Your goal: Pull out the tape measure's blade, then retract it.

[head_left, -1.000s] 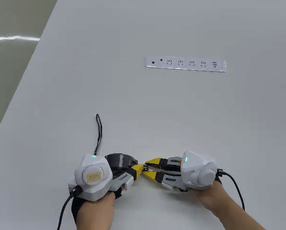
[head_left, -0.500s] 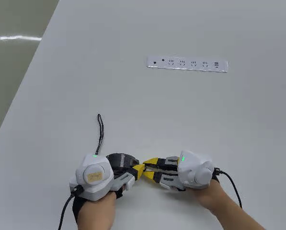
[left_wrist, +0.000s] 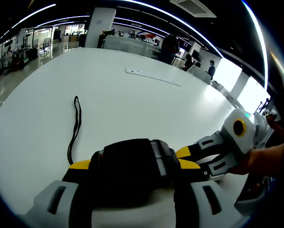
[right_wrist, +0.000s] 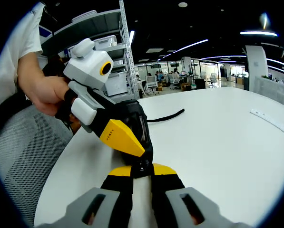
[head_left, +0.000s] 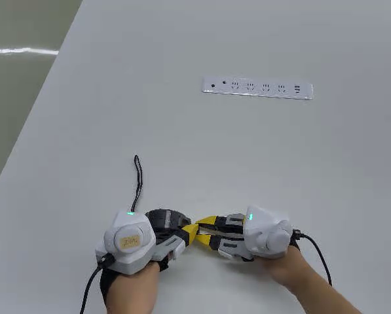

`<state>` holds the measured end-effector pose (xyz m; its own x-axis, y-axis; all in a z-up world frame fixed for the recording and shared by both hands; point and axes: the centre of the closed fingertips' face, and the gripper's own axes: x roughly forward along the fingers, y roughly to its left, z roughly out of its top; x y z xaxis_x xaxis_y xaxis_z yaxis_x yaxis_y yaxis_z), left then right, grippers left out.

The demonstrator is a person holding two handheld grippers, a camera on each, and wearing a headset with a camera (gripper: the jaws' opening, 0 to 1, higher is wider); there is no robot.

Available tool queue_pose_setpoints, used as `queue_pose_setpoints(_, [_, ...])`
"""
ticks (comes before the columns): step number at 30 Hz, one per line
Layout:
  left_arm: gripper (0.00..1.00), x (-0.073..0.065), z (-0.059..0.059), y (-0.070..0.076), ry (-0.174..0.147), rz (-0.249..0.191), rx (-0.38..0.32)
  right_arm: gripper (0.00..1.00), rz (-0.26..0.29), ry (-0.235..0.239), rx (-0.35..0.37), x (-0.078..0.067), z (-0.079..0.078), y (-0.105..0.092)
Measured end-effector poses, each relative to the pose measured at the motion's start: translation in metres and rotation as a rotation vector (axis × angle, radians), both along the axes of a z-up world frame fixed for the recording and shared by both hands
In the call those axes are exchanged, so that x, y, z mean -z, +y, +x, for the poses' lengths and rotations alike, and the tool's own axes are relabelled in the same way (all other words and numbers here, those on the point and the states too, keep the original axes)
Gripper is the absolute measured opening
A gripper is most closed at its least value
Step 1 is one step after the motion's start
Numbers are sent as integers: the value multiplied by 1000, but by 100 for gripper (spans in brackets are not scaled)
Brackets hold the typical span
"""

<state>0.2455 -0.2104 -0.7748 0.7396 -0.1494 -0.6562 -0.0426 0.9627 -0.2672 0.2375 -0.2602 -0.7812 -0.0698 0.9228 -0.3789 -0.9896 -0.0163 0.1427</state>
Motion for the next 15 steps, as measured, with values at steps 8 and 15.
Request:
queue_pose_setpoints(8, [67, -1, -1, -1, -8, 12, 22, 17, -28, -3, -8, 5, -2, 1])
queue_pose_setpoints(15, [68, -4, -1, -2, -20, 38, 70, 22, -23, 3, -2, 5, -3, 2])
